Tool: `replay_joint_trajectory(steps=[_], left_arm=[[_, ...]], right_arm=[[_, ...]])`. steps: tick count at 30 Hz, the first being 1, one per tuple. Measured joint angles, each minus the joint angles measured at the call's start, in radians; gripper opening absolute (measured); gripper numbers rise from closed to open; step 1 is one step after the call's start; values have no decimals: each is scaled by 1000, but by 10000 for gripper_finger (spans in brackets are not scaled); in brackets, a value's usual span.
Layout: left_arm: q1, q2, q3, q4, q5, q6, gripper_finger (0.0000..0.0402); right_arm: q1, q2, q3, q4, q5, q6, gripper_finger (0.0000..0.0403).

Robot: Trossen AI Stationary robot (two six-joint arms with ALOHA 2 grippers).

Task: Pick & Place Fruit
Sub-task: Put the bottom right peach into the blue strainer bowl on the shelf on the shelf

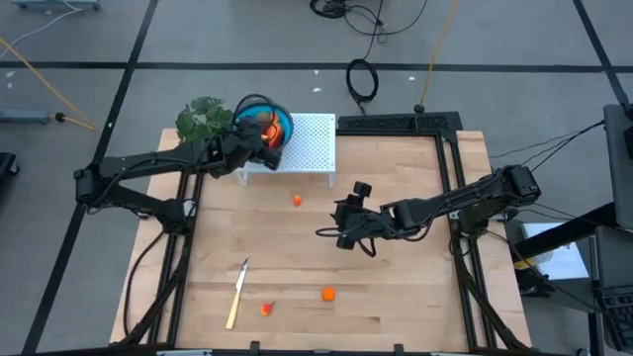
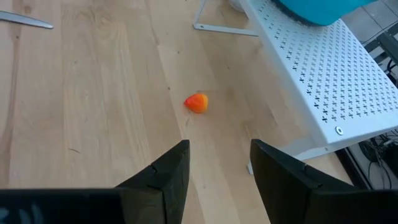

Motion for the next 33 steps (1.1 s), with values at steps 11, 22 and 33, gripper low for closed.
replay_joint_trajectory(steps=[11,22,33], left_arm=[[9,0,0,-4,159,-75,102],[20,0,0,-68,153,-105,102],[20,0,0,-68,135,-100,102]], right_arm=[[0,0,0,0,0,0,158],[0,0,0,12,0,7,156],[0,0,0,13,0,7,155]])
